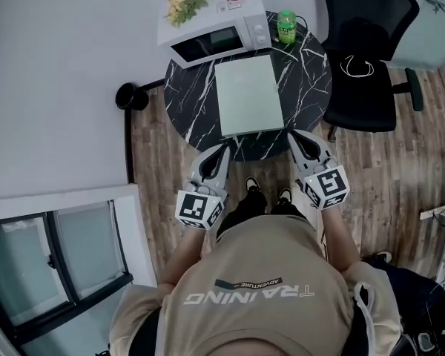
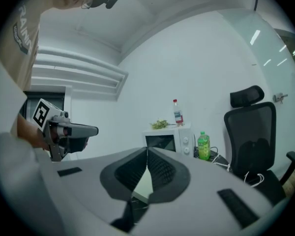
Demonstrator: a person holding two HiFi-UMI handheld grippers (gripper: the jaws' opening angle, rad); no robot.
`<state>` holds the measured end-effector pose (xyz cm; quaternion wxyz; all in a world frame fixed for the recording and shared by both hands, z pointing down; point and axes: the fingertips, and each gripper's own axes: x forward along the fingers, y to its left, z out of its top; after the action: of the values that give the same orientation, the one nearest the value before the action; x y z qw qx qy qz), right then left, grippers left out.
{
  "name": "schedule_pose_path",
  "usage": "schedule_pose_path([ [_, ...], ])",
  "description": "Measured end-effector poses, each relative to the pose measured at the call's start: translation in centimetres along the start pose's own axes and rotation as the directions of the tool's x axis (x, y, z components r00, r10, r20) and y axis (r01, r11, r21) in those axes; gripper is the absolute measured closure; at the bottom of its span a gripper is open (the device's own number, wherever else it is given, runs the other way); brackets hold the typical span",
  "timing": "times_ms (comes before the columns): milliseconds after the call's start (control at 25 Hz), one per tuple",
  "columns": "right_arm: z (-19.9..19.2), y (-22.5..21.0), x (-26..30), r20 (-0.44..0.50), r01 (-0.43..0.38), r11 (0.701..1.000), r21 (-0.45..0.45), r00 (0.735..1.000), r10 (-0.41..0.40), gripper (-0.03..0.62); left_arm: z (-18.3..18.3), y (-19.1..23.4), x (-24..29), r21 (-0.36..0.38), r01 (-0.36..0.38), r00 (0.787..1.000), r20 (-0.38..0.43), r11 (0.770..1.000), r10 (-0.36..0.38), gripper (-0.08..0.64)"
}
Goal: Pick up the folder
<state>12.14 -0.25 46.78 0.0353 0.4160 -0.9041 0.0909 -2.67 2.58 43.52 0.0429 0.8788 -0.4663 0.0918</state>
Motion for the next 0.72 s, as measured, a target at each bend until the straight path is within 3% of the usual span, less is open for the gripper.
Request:
schedule_pose_path([
  [240,1.0,1.3,2.7,-0.036,0.039,0.996,-0.080,0.998,-0.042,0.581,0.9,3.0,1.0,0.151,0.031,0.999,0.031,0.988,-0.036,0.552],
  [320,1.2,1.9,3.9,-0.048,0.050,0.995,-0.086,0.997,-0.054,0.581,1.2,4.1,1.5,0.170,0.050,0.998,0.038,0.984,-0.058,0.552],
  [720,1.3,3.6,9.6,-0.143,0.121,0.988,-0.097,0.981,-0.134,0.581,-1.5,9.7,3.6,0.079,0.175,0.984,0.011,0.981,-0.176,0.552],
])
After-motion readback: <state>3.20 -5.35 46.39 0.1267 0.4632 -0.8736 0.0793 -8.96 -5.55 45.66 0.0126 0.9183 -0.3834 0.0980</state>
